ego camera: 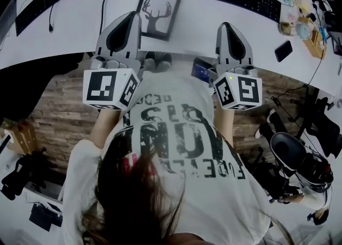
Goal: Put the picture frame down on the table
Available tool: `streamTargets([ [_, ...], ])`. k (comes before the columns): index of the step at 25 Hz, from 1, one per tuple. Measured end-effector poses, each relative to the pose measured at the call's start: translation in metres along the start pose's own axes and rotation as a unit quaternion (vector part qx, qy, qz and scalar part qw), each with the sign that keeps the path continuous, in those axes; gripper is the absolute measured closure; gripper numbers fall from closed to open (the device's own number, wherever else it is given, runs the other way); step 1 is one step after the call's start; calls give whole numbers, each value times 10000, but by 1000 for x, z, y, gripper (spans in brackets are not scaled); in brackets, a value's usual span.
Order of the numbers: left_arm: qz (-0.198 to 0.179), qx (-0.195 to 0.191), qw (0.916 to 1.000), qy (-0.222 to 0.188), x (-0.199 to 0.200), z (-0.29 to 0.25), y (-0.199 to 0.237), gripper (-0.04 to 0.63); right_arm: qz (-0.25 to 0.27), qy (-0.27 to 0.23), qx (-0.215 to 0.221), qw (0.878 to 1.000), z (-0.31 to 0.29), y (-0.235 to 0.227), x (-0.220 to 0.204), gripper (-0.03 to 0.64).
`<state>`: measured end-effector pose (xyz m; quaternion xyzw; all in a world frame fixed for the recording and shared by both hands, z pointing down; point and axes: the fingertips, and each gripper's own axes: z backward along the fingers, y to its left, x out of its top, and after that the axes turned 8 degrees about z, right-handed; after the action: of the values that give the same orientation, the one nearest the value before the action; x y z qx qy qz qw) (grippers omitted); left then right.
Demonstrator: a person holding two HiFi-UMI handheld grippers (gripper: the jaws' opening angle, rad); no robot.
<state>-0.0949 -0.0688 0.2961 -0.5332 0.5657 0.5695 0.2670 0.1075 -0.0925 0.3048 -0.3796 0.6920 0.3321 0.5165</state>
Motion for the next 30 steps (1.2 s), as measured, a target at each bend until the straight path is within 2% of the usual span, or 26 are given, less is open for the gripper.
streamTargets([
  [7, 41, 8, 10000, 19, -4, 2, -2, 594, -37, 10, 130, 9999, 0, 7, -5, 617],
  [30, 74, -178, 9998, 101, -11, 2, -8, 594, -40, -54, -160, 9999, 17, -3, -2, 617],
])
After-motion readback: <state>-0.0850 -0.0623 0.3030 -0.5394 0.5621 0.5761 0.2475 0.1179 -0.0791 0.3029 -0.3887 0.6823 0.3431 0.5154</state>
